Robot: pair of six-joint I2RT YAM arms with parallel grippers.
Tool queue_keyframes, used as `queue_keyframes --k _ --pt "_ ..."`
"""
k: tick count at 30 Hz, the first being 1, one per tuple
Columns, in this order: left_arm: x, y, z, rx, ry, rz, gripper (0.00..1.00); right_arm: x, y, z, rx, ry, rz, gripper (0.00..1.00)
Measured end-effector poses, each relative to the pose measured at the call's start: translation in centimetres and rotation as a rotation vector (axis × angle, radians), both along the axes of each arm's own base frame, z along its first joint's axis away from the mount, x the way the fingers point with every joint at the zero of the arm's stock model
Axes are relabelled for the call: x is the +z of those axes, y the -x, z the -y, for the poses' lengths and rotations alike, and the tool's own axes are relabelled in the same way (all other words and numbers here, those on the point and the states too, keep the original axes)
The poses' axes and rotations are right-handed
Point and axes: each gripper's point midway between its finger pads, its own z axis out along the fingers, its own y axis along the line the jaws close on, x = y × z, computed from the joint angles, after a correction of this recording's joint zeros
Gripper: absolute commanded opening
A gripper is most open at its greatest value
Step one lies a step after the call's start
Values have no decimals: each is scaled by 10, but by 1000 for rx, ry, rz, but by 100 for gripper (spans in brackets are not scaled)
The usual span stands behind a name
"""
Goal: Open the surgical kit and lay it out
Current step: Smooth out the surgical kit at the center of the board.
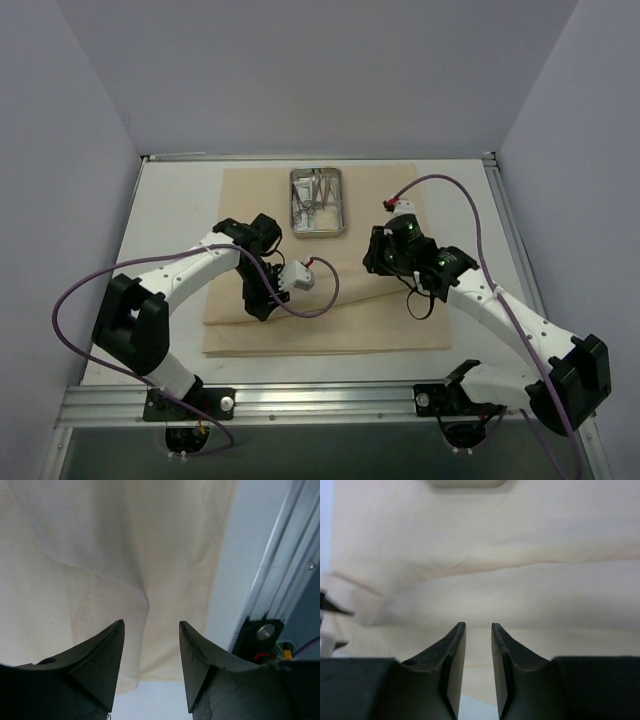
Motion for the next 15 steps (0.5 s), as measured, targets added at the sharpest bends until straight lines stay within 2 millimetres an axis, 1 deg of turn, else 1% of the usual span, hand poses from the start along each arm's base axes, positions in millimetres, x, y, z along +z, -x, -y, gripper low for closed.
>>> queue_keyframes --k 1,2,3,4,5,6,7,8,9,10,11,12,13,15 --pt "1 8 0 -27 -6 -20 57 0 -12 12 -38 21 0 30" --pt "2 15 -1 -49 -13 -40 58 -1 -24 24 -78 42 -4 38" --pt "4 20 -3 -65 -17 -56 59 -3 -35 36 -115 64 -12 42" --pt "7 24 -5 -74 -16 -69 59 -5 -45 48 -147 87 -19 51" --pt "11 26 -6 -74 -9 -76 59 -8 -57 64 -193 105 -29 53" --pt "17 25 -7 -66 4 -75 64 -12 -66 77 -223 123 -38 55" --pt "23 21 -7 -44 22 -66 66 -16 -74 90 -254 138 -48 57" --pt "30 14 -7 -10 41 -48 67 -21 -80 104 -287 151 -62 58" --pt "36 2 -9 53 63 -23 67 -27 -84 118 -320 162 -81 58" --pt "43 -15 -15 139 76 16 67 -33 -88 130 -345 170 -101 59" --pt "46 -28 -20 197 77 48 67 -40 -90 141 -368 176 -122 59" --pt "47 -48 -31 291 70 90 67 -47 -91 150 -390 181 -145 59" --pt "46 -62 -41 362 56 116 70 -57 -91 158 -405 184 -175 59" --pt "37 -80 -58 477 16 132 72 -75 -84 164 -410 195 -226 59"
